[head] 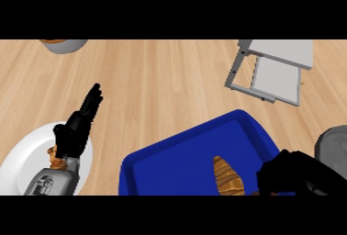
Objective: Pick the cupcake from the tray and place it in the tiered shelf
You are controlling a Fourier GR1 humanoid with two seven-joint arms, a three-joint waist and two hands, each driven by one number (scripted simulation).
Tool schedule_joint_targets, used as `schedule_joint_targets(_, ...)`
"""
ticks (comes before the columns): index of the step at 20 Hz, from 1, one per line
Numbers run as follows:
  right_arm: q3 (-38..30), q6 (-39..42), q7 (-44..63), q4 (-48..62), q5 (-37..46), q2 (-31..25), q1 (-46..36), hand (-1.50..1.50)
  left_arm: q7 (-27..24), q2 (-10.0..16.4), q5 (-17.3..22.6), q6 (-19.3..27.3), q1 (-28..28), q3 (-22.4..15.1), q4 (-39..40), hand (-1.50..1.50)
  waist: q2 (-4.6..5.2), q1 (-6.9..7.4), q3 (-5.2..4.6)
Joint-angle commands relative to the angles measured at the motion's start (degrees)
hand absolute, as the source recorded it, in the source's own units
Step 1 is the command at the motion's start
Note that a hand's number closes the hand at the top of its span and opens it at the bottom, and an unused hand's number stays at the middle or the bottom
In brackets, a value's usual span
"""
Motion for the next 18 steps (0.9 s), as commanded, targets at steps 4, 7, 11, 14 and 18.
schedule_joint_targets(4,-23.6,5.5,-11.5,6.2,-21.1,-10.0,0.7,1.5,-0.8,0.5,-0.3,-0.2,1.5,0.1,-0.9,0.0,-0.18,0.04,-0.14)
schedule_joint_targets(7,-33.0,10.9,-17.9,15.1,-28.7,-12.9,1.1,1.5,0.1,0.6,-0.1,-0.5,1.0,0.0,-0.7,0.0,-0.07,0.32,-0.14)
schedule_joint_targets(11,-44.4,22.0,-22.0,28.4,-37.0,-19.3,-0.6,1.5,2.2,-0.5,0.2,-0.8,-1.5,-0.5,-0.8,0.0,0.14,2.44,-0.35)
schedule_joint_targets(14,-48.4,31.0,-22.8,38.8,-40.8,-23.1,-3.2,1.5,0.1,-1.6,-1.4,-1.1,-0.2,-2.8,-1.0,0.0,0.36,4.48,-0.41)
schedule_joint_targets(18,-48.7,34.7,-22.9,49.3,-38.5,-23.8,-8.9,1.5,-1.0,-3.9,-2.8,-0.6,-2.6,-3.4,2.2,0.0,0.6,5.57,-0.43)
